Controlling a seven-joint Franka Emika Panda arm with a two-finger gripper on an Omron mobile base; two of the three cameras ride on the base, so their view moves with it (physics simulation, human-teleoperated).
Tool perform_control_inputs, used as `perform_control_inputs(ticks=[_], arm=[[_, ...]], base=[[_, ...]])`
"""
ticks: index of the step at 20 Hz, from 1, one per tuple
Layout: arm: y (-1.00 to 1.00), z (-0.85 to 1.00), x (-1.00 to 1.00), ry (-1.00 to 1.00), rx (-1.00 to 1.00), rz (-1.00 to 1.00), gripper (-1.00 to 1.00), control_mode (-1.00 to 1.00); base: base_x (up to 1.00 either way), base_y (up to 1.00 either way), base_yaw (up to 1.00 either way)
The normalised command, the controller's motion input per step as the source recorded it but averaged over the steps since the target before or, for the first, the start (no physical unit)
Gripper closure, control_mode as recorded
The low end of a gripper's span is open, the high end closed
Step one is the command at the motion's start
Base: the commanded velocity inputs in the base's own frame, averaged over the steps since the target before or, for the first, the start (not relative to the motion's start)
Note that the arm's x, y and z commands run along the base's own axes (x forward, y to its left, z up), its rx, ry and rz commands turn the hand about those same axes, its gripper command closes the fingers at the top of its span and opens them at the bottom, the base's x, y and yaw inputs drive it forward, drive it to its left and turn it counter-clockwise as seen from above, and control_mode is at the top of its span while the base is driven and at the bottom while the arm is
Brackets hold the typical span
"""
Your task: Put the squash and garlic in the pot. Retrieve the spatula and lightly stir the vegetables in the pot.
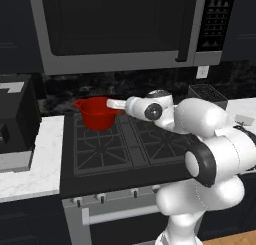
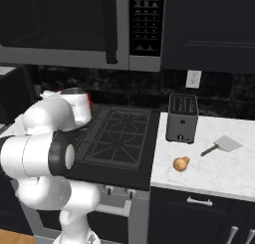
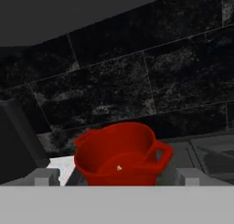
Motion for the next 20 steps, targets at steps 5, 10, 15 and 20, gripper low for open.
perform_control_inputs(ticks=[5, 10, 15, 20], arm=[[-0.25, 1.0, -0.54, 0.28, 0.23, 0.0, -1.0, -1.0], [-0.22, 1.0, -0.35, 0.34, 0.15, -0.03, -1.0, -1.0], [-0.06, 1.0, -0.1, 0.23, 0.11, -0.04, -1.0, -1.0], [-0.08, 1.0, -0.03, 0.13, 0.08, -0.02, -1.0, -1.0]], base=[[0.0, 0.0, 0.0], [0.0, 0.0, 0.0], [0.0, 0.0, 0.0], [0.0, 0.0, 0.0]])
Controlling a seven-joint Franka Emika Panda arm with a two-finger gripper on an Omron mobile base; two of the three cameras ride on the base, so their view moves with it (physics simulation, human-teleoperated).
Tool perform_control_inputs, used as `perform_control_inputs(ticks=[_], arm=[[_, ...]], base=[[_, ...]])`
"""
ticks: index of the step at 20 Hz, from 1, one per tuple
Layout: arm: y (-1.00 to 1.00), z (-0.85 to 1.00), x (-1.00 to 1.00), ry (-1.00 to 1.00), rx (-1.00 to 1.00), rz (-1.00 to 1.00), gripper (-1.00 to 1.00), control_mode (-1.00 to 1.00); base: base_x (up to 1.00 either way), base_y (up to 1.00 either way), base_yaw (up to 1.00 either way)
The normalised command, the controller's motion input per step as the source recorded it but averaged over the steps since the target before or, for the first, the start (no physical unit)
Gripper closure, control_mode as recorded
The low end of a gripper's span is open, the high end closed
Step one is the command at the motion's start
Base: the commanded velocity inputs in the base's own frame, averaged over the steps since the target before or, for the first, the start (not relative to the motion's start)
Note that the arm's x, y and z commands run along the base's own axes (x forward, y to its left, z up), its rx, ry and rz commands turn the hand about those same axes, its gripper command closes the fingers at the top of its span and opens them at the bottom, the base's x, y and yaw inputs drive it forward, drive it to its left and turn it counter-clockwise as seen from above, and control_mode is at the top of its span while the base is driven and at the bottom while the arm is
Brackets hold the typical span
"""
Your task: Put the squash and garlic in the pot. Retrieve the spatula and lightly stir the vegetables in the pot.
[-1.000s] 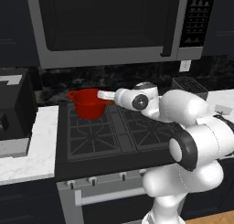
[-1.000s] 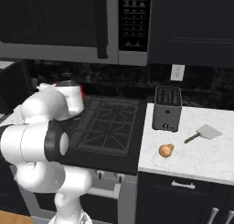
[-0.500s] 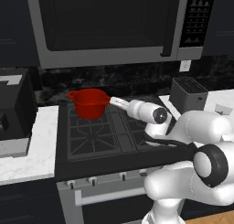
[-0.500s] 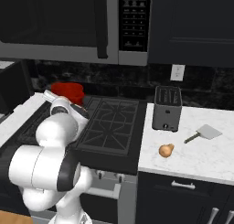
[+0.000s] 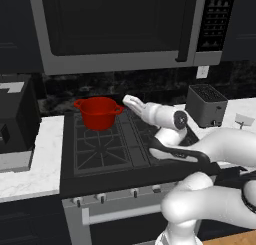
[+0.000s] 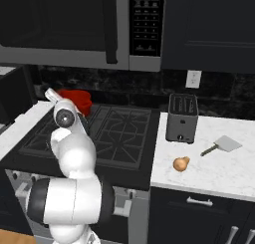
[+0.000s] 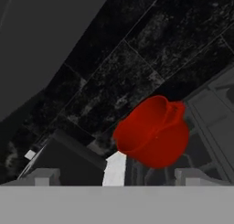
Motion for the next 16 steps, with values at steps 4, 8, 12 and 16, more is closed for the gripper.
perform_control_inputs(ticks=[4, 8, 12, 16], arm=[[-0.29, 1.0, -0.16, 0.1, 0.01, -0.04, -1.0, -1.0], [-0.53, 1.0, -0.36, 0.13, -0.01, -0.09, -1.0, -1.0], [-0.64, 0.38, -0.58, 0.15, -0.16, -0.15, -1.0, -1.0], [-0.68, -0.36, -0.66, 0.14, -0.3, -0.18, -1.0, -1.0]], base=[[0.0, 0.0, 0.0], [0.0, 0.0, 0.0], [0.0, 0.0, 0.0], [0.0, 0.0, 0.0]])
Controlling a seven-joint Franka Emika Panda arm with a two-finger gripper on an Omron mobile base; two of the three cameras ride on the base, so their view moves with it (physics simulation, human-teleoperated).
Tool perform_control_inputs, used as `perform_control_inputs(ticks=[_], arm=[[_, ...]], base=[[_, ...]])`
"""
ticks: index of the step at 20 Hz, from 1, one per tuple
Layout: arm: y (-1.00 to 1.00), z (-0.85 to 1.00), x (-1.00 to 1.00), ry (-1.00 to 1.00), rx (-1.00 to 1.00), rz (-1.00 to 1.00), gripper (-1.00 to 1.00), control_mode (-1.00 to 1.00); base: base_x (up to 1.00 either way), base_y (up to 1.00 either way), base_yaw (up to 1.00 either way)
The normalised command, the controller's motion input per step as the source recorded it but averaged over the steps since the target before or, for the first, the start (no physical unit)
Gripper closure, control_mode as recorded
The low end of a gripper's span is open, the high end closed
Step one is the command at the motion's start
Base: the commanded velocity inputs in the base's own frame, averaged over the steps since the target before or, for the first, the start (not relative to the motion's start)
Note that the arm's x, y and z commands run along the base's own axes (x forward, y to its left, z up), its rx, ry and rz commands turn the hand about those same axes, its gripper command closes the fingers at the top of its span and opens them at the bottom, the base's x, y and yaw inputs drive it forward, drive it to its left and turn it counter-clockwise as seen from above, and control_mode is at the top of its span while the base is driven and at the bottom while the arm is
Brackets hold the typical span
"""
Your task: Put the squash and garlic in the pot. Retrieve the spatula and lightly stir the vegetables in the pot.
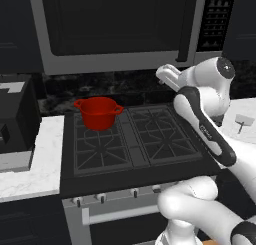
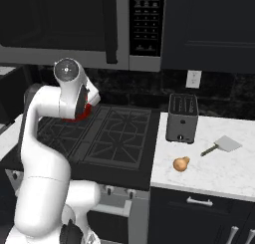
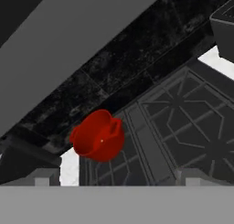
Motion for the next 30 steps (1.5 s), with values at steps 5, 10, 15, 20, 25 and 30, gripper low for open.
perform_control_inputs(ticks=[5, 10, 15, 20, 25, 30], arm=[[-0.88, -0.78, -0.36, 0.1, -0.28, -0.14, -1.0, -1.0], [-0.95, -0.42, -0.05, 0.12, -0.21, -0.13, -1.0, -1.0], [-0.89, -0.24, -0.11, 0.08, -0.17, -0.12, -1.0, -1.0], [-0.91, -0.4, -0.24, 0.03, -0.13, -0.12, -1.0, -1.0], [-0.95, -0.47, -0.2, 0.03, -0.11, -0.12, -1.0, -1.0], [-0.69, -0.46, -0.03, 0.01, -0.02, -0.03, -1.0, -1.0]], base=[[0.0, 0.0, 0.0], [0.0, 0.0, 0.0], [0.0, 0.0, 0.0], [0.0, 0.0, 0.0], [0.0, 0.0, 0.0], [0.0, 0.0, 0.0]])
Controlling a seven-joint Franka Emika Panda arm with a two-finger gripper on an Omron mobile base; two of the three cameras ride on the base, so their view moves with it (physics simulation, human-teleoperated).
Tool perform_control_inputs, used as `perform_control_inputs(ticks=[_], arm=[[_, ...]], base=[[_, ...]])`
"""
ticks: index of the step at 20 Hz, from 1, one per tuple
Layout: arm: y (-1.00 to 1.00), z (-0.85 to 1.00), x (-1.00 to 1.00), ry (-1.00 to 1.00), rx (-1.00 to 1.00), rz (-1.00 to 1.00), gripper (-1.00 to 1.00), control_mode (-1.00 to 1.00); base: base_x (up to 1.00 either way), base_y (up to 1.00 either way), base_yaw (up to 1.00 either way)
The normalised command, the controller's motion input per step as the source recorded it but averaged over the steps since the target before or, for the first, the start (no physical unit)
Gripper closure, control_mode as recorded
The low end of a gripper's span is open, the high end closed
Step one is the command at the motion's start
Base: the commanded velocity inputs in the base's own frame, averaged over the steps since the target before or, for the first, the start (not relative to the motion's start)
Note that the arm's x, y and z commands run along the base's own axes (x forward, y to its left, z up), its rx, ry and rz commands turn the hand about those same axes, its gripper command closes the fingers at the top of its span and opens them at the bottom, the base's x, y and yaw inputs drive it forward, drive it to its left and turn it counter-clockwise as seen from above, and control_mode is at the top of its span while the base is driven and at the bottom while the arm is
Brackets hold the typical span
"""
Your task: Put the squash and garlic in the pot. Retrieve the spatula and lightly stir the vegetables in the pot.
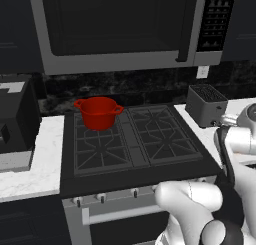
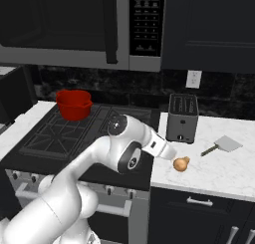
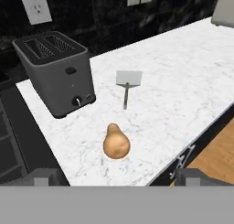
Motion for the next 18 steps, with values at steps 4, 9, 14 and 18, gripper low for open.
perform_control_inputs(ticks=[4, 9, 14, 18], arm=[[-0.38, -0.43, 0.0, 0.13, 0.15, 0.06, -1.0, -1.0], [-0.23, -0.23, 0.06, 0.21, 0.18, 0.12, -1.0, -1.0], [-0.18, -0.16, 0.28, 0.16, 0.02, 0.04, -1.0, -1.0], [-0.1, -0.3, 0.34, 0.16, 0.0, 0.0, -1.0, -1.0]], base=[[0.0, 0.0, 0.0], [0.0, 0.0, 0.0], [0.0, 0.0, 0.0], [0.0, 0.0, 0.0]])
